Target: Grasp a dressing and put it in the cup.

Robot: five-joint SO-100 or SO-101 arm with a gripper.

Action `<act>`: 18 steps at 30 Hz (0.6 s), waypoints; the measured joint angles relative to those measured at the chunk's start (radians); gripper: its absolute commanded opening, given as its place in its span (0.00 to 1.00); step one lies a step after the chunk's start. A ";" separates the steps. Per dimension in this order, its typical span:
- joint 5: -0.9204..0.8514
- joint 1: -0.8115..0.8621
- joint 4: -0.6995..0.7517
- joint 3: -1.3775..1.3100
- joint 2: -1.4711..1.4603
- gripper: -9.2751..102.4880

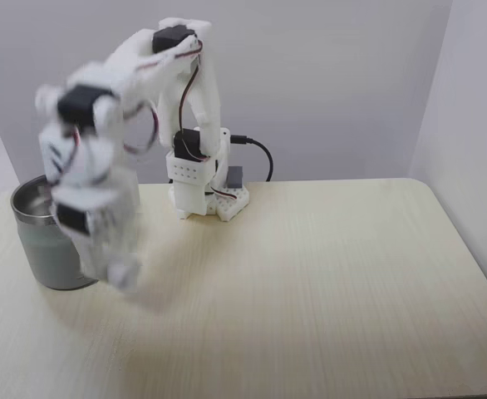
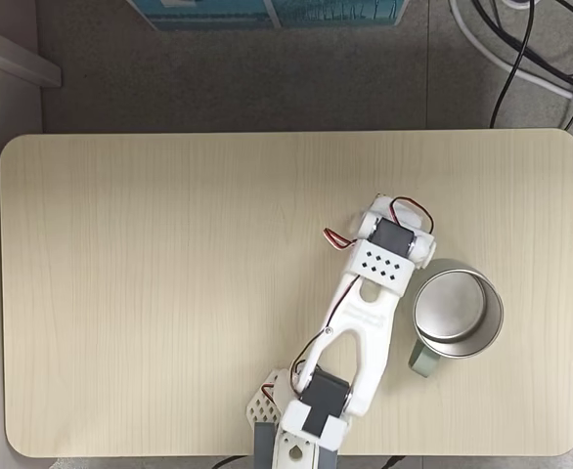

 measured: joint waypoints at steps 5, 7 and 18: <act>0.000 0.020 0.187 0.204 -0.049 0.08; -0.002 0.049 0.250 0.281 -0.063 0.08; -0.051 0.233 0.377 0.469 -0.094 0.08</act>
